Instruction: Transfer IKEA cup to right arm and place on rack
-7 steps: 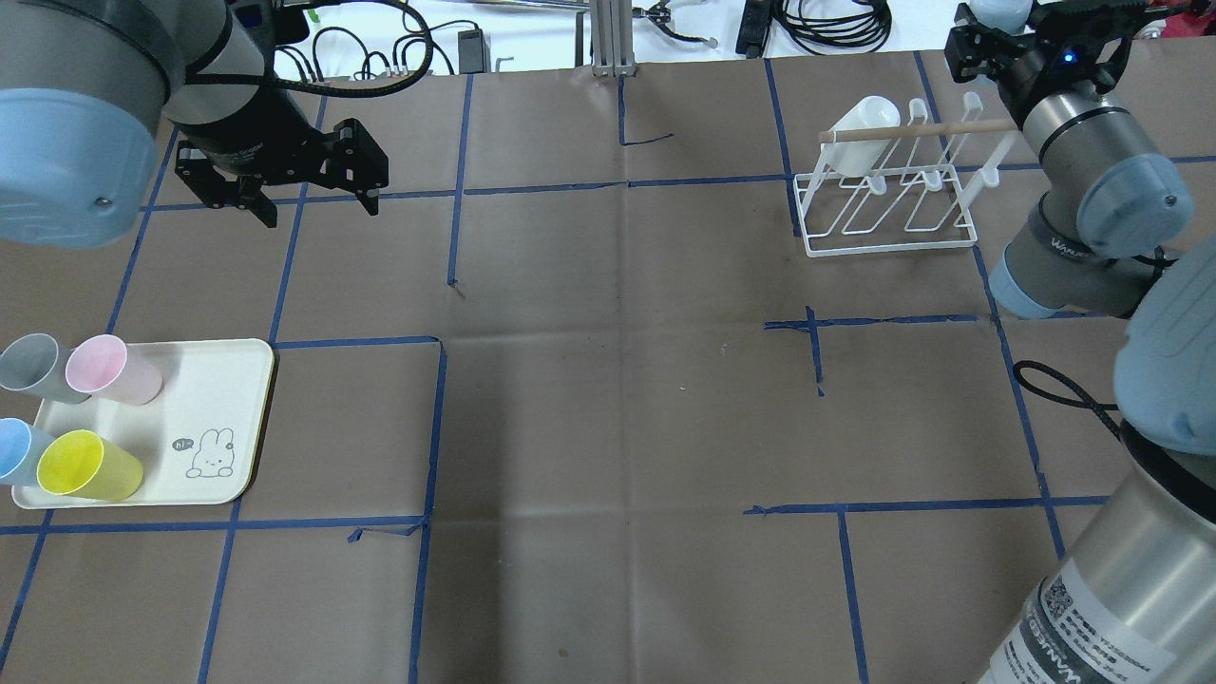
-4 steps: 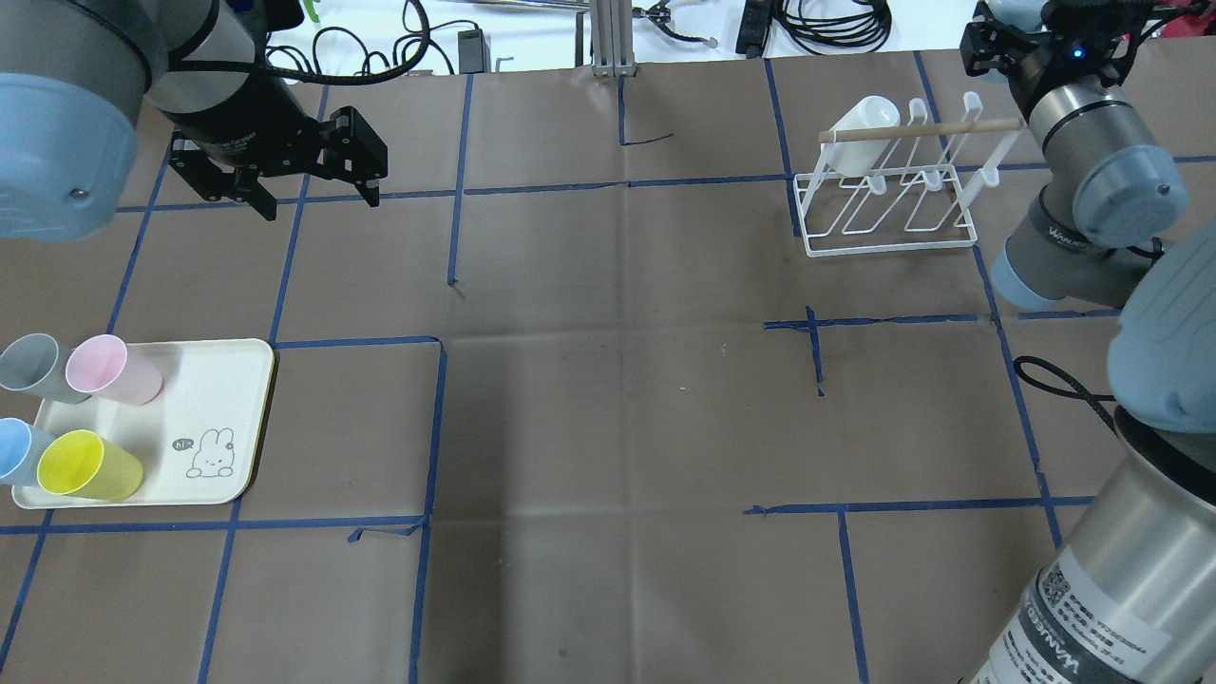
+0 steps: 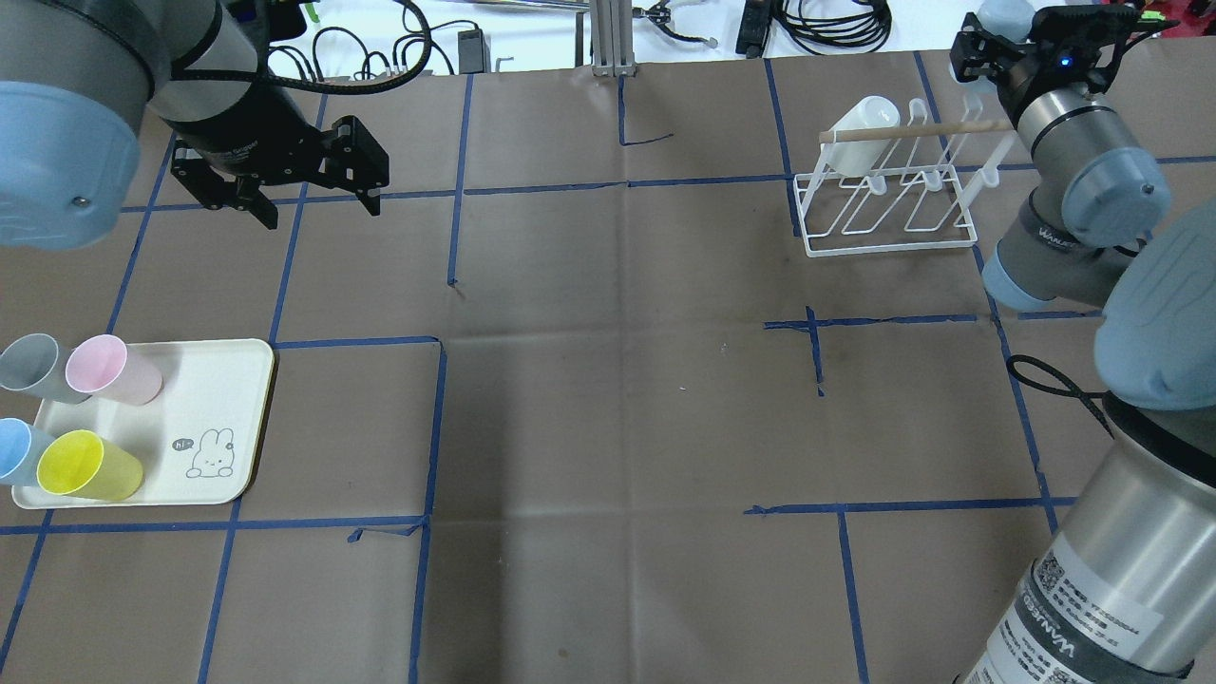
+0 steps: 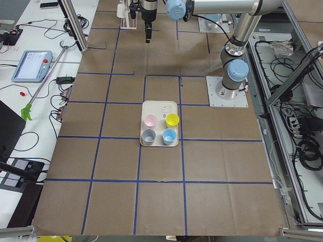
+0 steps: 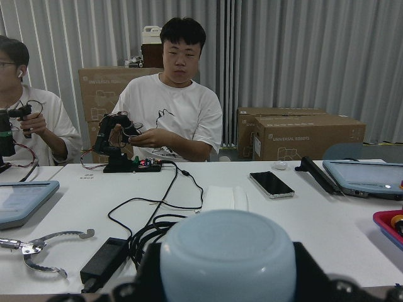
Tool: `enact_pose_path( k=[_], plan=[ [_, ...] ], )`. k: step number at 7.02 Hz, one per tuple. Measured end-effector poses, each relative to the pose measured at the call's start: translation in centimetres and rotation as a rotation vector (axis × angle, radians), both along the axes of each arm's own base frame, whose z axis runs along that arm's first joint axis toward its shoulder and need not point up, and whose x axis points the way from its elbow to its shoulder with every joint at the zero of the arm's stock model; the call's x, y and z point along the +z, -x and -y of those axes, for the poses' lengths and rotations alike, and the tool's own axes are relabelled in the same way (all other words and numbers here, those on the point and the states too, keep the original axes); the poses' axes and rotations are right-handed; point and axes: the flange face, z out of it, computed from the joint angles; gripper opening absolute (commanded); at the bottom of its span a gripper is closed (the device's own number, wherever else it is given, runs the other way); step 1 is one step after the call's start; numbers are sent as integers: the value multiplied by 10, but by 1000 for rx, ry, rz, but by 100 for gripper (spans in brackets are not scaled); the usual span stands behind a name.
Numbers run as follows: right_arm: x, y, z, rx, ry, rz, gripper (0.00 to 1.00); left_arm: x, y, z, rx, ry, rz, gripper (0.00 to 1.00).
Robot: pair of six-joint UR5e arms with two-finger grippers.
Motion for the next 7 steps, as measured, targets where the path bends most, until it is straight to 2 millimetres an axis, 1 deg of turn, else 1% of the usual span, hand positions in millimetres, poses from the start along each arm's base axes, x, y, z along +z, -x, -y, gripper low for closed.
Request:
enact_pose_path(
  k=[3,4,5,6,7],
  plan=[
    [-13,-3,-8,2,-35,15,29,2,0,0,0,3,1,100],
    [-16,-4,-10,1,-44,18,35,4,0,0,-1,5,0,100],
    [-19,-4,-12,0,-52,20,81,4,0,-1,-1,5,0,100],
    [-20,-4,-13,0,-56,21,99,3,0,-1,-1,3,-1,100],
    [-20,-4,-13,-1,-56,23,100,3,0,-1,-1,3,-1,100]
  ],
)
